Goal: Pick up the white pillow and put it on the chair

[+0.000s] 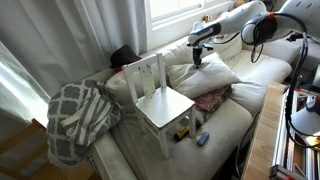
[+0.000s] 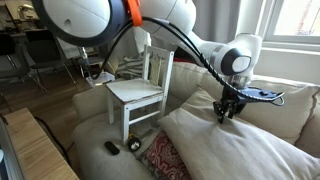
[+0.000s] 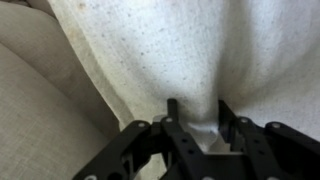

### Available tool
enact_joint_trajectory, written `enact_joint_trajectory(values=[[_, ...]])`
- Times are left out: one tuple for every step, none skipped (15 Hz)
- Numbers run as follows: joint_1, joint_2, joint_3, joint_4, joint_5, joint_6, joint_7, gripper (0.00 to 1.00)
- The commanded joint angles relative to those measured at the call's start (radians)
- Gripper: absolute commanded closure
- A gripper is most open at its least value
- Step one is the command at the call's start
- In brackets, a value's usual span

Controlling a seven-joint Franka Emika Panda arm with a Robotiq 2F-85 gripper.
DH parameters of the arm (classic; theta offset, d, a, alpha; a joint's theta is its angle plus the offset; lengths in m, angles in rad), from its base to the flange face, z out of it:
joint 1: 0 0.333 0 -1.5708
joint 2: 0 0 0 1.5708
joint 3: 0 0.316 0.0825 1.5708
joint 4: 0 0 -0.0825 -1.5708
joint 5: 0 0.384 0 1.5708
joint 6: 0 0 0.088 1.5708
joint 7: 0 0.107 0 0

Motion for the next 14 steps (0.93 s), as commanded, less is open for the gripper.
enact_joint_trajectory(values=[[-0.003, 0.0, -0.008, -0.036, 0.007, -0.025, -0.061, 0.89], [-0.003, 0.0, -0.009, -0.035, 0.008, -0.03, -0.065, 0.95], [-0.005, 0.0, -0.006, -0.025, 0.011, -0.043, -0.071, 0.99], [-0.007, -0.001, -0.003, -0.014, 0.014, -0.057, -0.081, 1.0], [-0.008, 0.009, 0.0, 0.017, 0.016, -0.081, -0.092, 1.0], [-0.014, -0.013, 0.015, -0.004, 0.005, -0.079, -0.103, 0.98], [-0.012, -0.029, 0.014, -0.019, 0.004, -0.075, -0.106, 0.99], [-0.014, -0.047, 0.018, -0.037, 0.007, -0.075, -0.114, 0.98], [-0.015, -0.062, 0.02, -0.052, 0.006, -0.069, -0.127, 0.98], [-0.02, -0.086, 0.027, -0.077, 0.011, -0.061, -0.145, 0.98], [-0.023, -0.111, 0.032, -0.103, 0.012, -0.053, -0.162, 0.98], [-0.03, -0.139, 0.04, -0.132, 0.016, -0.049, -0.183, 0.98], [-0.037, -0.174, 0.044, -0.173, 0.017, -0.039, -0.195, 0.98], [-0.047, -0.217, 0.048, -0.226, 0.019, -0.021, -0.204, 0.98]])
